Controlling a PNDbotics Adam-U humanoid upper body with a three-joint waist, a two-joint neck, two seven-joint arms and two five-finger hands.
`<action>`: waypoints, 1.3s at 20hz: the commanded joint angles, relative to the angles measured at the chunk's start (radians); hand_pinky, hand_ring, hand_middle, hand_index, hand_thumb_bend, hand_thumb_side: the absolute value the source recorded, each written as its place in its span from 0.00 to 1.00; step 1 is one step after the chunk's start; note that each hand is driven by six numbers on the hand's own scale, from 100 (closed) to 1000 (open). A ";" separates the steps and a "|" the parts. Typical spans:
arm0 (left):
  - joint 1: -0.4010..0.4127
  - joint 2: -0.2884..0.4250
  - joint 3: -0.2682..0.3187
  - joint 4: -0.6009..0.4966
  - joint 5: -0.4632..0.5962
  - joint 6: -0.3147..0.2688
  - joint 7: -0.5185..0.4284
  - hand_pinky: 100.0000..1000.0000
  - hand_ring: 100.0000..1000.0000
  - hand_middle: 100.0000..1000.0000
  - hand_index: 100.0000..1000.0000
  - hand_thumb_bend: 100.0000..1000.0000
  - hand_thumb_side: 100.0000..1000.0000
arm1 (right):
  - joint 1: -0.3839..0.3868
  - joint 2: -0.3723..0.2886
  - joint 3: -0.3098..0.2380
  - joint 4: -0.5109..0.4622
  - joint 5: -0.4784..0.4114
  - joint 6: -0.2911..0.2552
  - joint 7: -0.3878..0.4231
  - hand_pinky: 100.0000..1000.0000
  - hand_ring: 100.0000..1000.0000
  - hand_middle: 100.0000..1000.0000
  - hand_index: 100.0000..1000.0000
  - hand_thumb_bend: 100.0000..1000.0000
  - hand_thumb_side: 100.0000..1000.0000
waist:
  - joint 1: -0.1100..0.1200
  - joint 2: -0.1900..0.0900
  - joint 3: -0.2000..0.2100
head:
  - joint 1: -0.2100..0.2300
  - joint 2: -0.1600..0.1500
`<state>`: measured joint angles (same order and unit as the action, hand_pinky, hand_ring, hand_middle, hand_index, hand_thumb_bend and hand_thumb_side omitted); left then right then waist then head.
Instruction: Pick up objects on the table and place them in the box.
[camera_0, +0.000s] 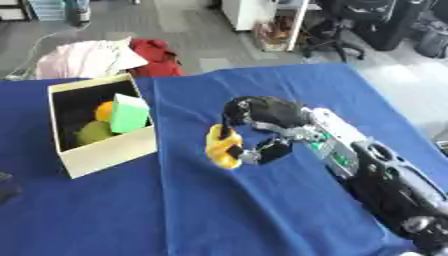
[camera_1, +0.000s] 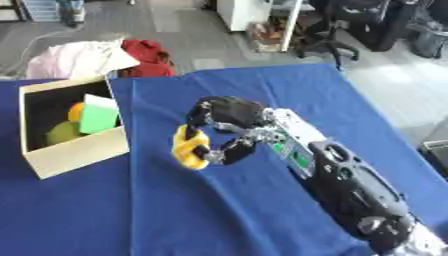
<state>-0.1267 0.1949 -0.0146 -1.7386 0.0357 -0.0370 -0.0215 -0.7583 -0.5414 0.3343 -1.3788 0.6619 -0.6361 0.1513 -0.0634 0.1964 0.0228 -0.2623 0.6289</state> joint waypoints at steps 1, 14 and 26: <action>-0.017 0.014 0.006 -0.018 0.003 -0.001 0.005 0.90 0.70 0.73 0.78 0.00 0.69 | -0.071 -0.022 -0.035 0.024 -0.028 0.007 0.013 0.80 0.59 0.35 0.34 0.00 0.02 | 0.000 -0.013 0.008 | 0.003 -0.024; -0.060 0.004 -0.017 -0.029 0.014 0.000 -0.017 0.90 0.70 0.73 0.78 0.00 0.68 | -0.347 0.211 -0.226 0.402 0.186 0.056 -0.056 0.77 0.55 0.35 0.35 0.00 0.00 | 0.008 0.008 0.139 | -0.036 -0.076; -0.085 -0.008 -0.063 -0.027 0.027 0.004 -0.066 0.90 0.70 0.73 0.78 0.00 0.68 | -0.418 0.396 -0.346 0.595 0.496 0.175 -0.214 0.77 0.58 0.44 0.56 0.00 0.04 | 0.010 0.015 0.233 | -0.100 -0.095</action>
<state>-0.1973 0.1837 -0.0738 -1.7459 0.0609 -0.0318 -0.0815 -1.1508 -0.1439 -0.0018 -0.7833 1.1281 -0.4700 -0.0444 -0.0632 0.2110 0.2553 -0.3555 0.5487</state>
